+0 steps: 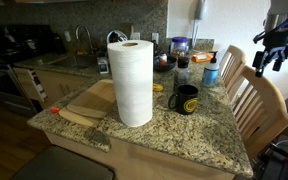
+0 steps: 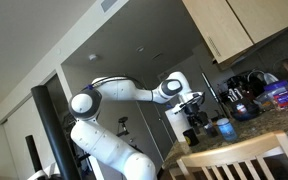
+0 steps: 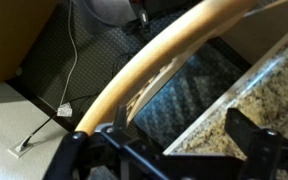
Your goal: Move the pump bottle to the right side of the countertop
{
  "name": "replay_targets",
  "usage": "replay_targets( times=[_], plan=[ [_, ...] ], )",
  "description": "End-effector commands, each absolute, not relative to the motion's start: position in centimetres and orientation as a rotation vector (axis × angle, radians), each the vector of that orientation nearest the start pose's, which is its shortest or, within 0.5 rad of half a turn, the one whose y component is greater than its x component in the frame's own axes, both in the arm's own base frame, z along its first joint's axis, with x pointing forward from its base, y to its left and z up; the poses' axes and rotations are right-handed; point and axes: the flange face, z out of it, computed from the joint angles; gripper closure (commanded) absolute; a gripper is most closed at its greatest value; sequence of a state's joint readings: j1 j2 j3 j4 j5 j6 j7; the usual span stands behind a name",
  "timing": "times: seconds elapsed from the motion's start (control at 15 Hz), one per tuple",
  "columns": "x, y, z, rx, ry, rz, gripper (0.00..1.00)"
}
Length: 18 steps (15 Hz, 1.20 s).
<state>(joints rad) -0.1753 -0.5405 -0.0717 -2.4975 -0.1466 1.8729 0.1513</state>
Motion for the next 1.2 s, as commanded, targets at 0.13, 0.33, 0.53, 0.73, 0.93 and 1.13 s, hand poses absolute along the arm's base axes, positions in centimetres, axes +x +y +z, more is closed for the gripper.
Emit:
replay_targets(
  times=[0.13,0.33,0.53,0.73,0.93,1.13],
  plan=[
    [34.2,-13.5,54.0,-3.056,0.703,-0.297,0.0],
    [35.4,-13.3,55.7,-3.047,0.729,-0.363,0.0],
    [33.5,-14.0,60.2,-3.001,0.755,-0.503,0.0],
    [34.0,-13.9,61.4,-2.953,0.76,-0.529,0.0],
    [36.8,-13.5,63.0,-2.906,0.79,-0.537,0.0],
    [40.6,-14.4,61.8,-2.898,0.901,-0.52,0.0]
  ],
)
